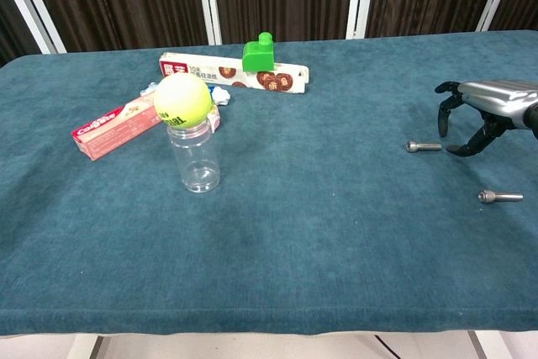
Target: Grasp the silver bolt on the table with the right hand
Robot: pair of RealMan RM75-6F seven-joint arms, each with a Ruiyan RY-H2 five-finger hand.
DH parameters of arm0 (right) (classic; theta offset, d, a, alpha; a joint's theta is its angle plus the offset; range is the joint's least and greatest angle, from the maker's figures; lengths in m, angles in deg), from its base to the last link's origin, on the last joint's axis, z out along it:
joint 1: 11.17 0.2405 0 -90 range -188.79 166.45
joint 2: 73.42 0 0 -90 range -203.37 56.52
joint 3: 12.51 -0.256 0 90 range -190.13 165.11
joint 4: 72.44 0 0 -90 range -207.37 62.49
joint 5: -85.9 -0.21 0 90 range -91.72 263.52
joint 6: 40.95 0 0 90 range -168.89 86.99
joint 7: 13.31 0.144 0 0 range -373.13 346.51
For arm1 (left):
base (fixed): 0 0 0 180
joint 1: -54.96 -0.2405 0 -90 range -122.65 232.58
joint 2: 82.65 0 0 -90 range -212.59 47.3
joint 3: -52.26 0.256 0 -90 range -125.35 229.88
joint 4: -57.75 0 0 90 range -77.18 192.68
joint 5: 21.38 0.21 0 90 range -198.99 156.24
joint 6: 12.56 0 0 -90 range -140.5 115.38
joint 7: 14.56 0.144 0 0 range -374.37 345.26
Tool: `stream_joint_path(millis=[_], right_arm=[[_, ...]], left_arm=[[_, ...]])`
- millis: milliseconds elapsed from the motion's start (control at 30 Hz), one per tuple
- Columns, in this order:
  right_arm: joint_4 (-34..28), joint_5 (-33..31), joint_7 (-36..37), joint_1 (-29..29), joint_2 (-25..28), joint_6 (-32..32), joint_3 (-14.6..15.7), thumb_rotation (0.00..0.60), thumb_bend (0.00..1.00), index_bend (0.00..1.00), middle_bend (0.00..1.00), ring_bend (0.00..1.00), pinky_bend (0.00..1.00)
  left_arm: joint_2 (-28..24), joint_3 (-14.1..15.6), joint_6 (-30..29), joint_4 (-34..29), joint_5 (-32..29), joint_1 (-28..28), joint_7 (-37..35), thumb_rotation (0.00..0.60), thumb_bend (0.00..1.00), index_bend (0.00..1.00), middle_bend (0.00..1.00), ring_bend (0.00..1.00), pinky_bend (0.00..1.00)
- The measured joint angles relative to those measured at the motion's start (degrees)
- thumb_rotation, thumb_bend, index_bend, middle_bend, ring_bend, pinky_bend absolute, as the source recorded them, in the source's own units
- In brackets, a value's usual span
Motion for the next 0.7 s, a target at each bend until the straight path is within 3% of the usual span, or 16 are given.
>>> stream_joint_path(millis=[700], right_arm=[[3.12,-2.53,-1.82,2.00,-3.09,-0.99,0.56,0.600,0.29,0.54,0.00,0.00,0.00]], left_arm=[[-0.23,0.10,-0.95,0.07,0.45,-0.40,-0.51,0.600,0.38,0.00,0.00,0.00,0.07]])
